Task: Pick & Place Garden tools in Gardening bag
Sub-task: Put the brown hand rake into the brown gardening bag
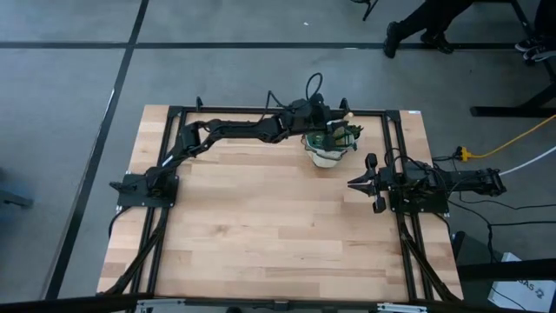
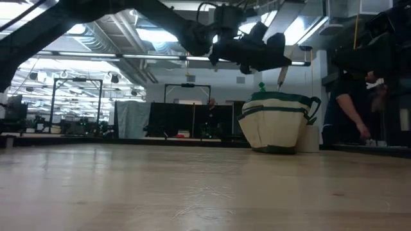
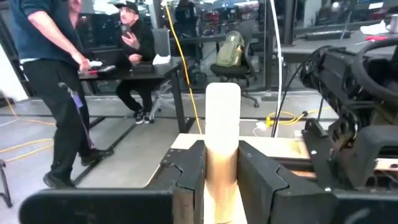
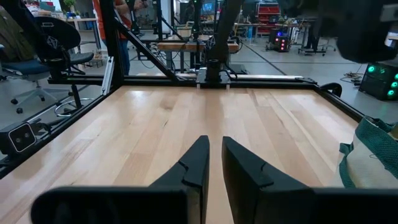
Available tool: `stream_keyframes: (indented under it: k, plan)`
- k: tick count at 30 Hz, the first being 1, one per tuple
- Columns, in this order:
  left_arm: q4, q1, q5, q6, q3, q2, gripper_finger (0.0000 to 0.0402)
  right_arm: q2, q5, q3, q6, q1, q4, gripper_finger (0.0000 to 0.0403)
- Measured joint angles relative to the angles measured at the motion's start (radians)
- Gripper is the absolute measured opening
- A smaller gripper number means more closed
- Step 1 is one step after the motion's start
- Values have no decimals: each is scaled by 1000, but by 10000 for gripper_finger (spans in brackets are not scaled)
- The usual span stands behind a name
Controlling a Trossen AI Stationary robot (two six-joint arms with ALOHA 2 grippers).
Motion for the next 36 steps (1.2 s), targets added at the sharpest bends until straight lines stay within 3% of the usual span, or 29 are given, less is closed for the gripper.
stream_keyframes:
  k: [4,18,23,28,36]
  plan:
    - [-1,20,55,-19,0,1,67,0,0,0,0,0,0,47]
    - [-69,17,104,-52,-2,31,67,0,0,0,0,0,0,47]
    - [-163,20,124,-157,-1,24,67,0,0,0,0,0,0,47]
    - [-275,21,125,-161,-2,24,67,0,0,0,0,0,0,47]
    - [-305,25,127,-137,-3,16,94,0,0,0,0,0,0,47]
